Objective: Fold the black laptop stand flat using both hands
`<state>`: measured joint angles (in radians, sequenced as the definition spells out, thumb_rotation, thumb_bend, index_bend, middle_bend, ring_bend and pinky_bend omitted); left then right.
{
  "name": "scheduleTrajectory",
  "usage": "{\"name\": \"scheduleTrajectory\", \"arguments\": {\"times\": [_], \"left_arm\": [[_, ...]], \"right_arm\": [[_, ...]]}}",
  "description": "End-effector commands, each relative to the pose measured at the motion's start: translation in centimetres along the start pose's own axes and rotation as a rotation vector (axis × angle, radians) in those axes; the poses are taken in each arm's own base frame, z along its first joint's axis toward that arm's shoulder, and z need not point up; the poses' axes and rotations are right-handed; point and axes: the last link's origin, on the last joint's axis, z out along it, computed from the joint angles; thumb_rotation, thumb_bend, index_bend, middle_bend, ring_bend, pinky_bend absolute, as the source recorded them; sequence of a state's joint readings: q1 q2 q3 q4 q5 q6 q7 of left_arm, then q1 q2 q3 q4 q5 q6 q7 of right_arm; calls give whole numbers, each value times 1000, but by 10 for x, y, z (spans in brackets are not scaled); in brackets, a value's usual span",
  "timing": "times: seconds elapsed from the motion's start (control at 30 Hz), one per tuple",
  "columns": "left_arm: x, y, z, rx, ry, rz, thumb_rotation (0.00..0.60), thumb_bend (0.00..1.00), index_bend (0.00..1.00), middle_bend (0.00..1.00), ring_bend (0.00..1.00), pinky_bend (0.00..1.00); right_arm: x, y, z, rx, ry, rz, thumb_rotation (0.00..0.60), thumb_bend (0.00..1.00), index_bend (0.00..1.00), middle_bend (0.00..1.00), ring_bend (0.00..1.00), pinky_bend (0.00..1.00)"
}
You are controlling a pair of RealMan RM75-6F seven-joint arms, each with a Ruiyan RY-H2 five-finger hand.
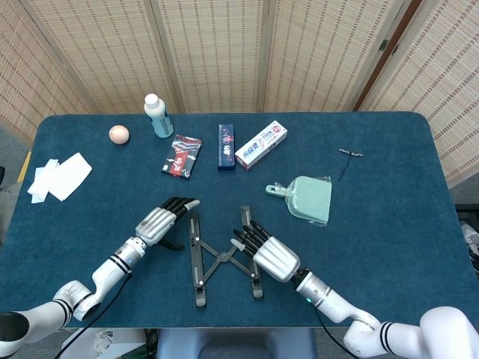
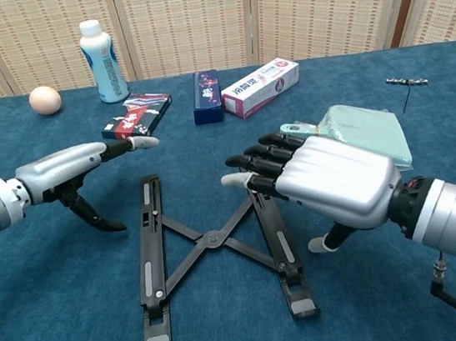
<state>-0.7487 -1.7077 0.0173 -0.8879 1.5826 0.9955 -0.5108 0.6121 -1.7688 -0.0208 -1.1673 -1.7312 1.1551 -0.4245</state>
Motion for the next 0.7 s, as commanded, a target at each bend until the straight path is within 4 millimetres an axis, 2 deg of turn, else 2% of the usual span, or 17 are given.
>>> {"name": "scheduleTrajectory", "arguments": {"times": [0.03, 0.7], "left_arm": [[-1, -1, -1, 11, -1, -21, 600, 113, 0, 60, 42, 50], [-12, 0, -1, 26, -15, -66, 600, 113, 0, 51, 41, 50]], "right_arm": [[-2, -2, 1, -1, 19, 1, 600, 5, 0, 0, 0, 0], [-8, -9, 9, 6, 82, -16, 600, 5, 0, 0, 0, 0]]}}
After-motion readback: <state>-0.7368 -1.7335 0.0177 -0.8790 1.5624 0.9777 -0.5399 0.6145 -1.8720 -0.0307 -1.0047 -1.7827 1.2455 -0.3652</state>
